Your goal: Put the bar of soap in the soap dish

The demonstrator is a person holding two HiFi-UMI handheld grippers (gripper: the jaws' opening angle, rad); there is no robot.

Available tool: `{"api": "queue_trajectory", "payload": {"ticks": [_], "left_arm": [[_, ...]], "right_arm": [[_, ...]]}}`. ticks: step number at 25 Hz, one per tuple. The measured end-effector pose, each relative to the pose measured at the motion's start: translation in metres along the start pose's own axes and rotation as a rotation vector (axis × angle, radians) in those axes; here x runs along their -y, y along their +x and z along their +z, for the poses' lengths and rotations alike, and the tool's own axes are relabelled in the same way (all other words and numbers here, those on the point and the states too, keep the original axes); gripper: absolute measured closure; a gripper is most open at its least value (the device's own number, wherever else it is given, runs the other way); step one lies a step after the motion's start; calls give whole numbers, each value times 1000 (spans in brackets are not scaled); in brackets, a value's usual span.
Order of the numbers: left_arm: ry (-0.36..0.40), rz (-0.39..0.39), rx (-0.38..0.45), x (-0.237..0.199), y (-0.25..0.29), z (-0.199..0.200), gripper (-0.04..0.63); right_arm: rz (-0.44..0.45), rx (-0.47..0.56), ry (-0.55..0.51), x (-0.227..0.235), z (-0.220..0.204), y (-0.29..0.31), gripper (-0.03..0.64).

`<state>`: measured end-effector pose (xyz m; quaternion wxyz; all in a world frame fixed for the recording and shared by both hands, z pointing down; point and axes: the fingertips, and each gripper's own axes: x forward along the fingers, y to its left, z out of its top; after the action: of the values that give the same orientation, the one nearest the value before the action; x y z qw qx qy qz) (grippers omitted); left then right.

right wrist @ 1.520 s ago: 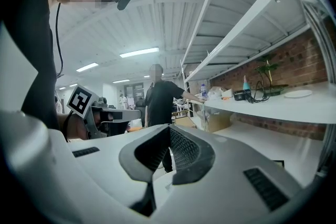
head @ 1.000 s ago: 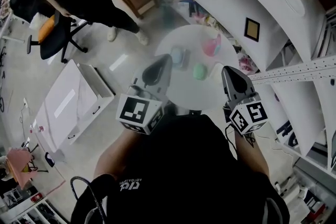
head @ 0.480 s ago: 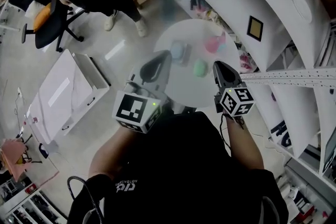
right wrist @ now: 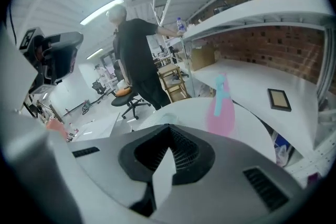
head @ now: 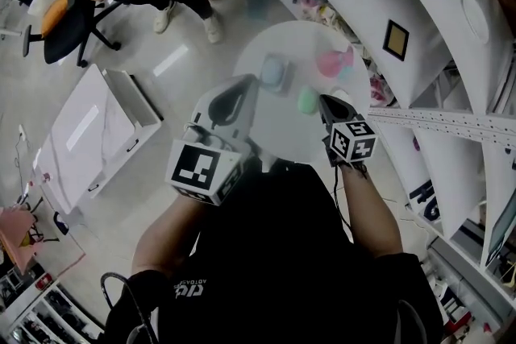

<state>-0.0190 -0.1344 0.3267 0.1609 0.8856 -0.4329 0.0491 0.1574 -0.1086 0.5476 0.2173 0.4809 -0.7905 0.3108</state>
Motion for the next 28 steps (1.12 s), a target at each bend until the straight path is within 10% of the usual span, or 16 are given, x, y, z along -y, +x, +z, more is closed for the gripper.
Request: {"api": "queue_trajectory", "payload": {"ticks": [28], "left_arm": [[-62,-27,-95,-31,2,-42,595]], "right_arm": [[-198,-249,73,45,-75,78,520]]}}
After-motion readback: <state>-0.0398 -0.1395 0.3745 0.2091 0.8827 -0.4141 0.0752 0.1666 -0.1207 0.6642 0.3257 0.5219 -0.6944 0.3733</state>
